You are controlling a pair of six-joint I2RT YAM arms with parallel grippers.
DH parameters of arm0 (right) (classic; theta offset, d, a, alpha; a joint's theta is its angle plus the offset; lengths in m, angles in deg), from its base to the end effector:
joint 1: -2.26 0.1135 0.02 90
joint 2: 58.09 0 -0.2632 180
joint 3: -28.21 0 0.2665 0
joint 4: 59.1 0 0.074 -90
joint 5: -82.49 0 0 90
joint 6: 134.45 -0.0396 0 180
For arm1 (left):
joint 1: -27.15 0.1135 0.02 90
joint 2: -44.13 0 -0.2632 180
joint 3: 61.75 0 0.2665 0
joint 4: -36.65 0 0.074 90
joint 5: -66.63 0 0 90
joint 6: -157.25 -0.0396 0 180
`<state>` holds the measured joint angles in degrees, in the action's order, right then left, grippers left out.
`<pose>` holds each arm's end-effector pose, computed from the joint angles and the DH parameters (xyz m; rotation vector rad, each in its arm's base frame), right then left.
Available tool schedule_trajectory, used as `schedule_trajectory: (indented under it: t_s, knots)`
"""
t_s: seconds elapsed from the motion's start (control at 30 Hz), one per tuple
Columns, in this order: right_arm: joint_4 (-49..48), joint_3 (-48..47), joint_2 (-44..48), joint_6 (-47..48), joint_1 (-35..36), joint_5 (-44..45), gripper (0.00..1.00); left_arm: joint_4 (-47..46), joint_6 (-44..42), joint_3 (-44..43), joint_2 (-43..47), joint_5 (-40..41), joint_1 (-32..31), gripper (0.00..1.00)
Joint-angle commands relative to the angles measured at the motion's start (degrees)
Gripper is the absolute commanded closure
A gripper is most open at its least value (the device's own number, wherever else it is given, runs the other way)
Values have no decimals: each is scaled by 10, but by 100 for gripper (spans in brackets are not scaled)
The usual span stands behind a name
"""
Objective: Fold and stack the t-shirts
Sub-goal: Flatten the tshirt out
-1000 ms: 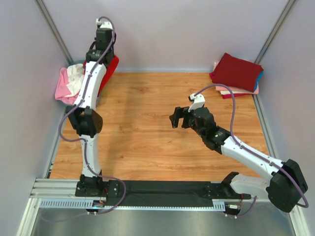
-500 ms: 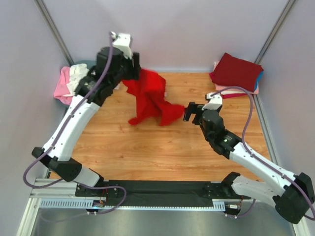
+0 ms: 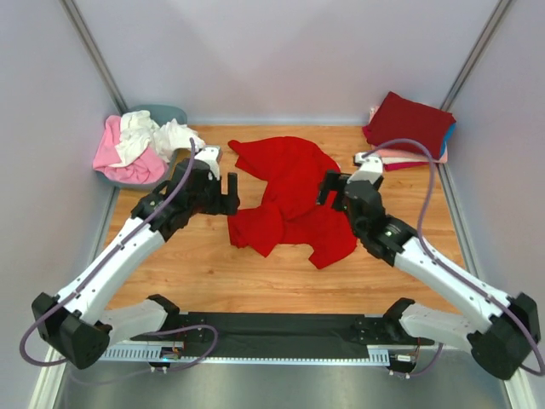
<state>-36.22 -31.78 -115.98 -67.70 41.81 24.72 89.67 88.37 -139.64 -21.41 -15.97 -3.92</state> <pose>0.2038 0.1409 0.3081 0.1026 1.8781 0.2083 0.2230 -0.1284 0.3363 0.1311 2.2916 -0.3302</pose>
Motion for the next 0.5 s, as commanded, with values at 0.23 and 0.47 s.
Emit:
schedule_trajectory:
  t_s: [0.23,0.47]
  knots:
    - [168,-37,-113,-114,-115,-117,0,-169,44,143,-33,-29,-148,18]
    - [150,30,-101,-121,-201,-221,0,-229,52,158,-170,2,-195,16]
